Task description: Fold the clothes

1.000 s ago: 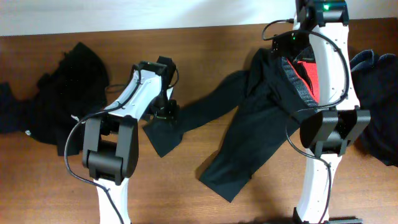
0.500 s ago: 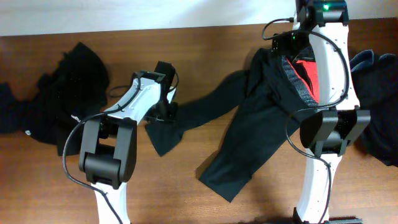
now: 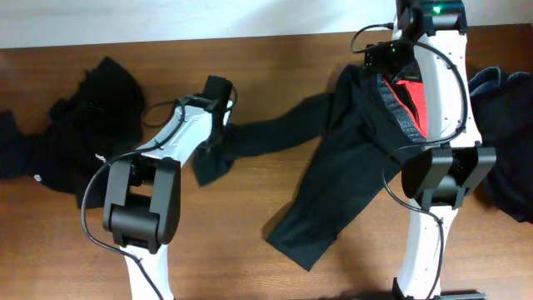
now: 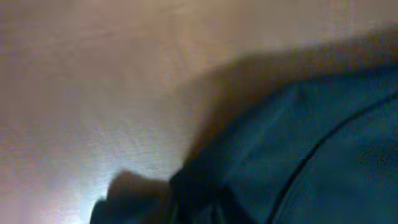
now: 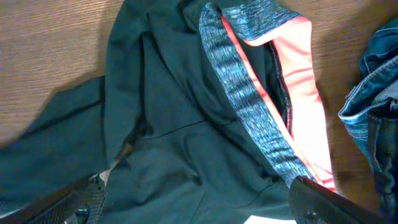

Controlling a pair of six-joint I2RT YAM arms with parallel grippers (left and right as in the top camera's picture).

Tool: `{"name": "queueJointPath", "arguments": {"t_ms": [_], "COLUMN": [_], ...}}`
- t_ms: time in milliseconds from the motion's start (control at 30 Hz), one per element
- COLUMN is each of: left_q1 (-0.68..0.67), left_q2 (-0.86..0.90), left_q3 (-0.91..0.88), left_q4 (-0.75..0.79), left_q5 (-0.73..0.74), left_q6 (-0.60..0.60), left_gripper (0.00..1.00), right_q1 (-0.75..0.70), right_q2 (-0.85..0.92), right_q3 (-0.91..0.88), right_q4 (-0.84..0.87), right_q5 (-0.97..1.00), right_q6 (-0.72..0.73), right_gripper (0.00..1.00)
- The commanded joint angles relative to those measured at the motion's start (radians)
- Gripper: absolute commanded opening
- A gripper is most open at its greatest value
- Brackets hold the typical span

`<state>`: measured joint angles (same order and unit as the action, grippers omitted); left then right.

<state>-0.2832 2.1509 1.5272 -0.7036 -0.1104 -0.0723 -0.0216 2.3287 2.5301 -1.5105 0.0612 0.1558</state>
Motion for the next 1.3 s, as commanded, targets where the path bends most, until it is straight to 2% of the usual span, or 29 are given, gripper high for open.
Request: {"name": "queueJointPath", "arguments": {"t_ms": [0,200,400,600,767,900,1133,1267], "left_q1": [0.076,0.130,0.137,0.142,0.163,0.168,0.169,0.169], "left_q2": [0.049,0.049,0.098,0.185,0.219,0.218,0.218,0.218], "left_q3": [-0.026,-0.026,-0.026,-0.007,0.037,0.122,0.423,0.549], "left_q4": [0.116,0.297,0.542,0.653,0.687,0.590,0.167,-0.019], "left_q5": [-0.035,-0.034,-0.032,-0.034,-0.035,-0.032,0.011,0.013], "left_q6": [-0.002,-0.001,0.000,0.014,0.021,0.022,0.021,0.021], "left_gripper": [0.11,0.05,0.01,0.01,0.01,0.01,0.01,0.01], "right_q1": [0.002,0.005,0.035,0.043,0.041,0.041,0.041,0.041], "right_q2": [-0.030,-0.030,-0.030,-0.030,-0.030,-0.029,-0.022,-0.018], "right_q3": [0.015,0.015,0.014,0.014,0.014,0.009,0.008,0.008], "right_q4": [0.008,0.008,0.008,0.008,0.013,0.030,0.046,0.045], "right_q5": [-0.002,-0.010,-0.009,-0.009,-0.008,-0.008,-0.009,-0.009], "right_q6": [-0.002,-0.002,-0.002,-0.002,-0.002,-0.002,-0.002,-0.002], "right_gripper": [0.99,0.99,0.99,0.99,0.99,0.99,0.99,0.99]}}
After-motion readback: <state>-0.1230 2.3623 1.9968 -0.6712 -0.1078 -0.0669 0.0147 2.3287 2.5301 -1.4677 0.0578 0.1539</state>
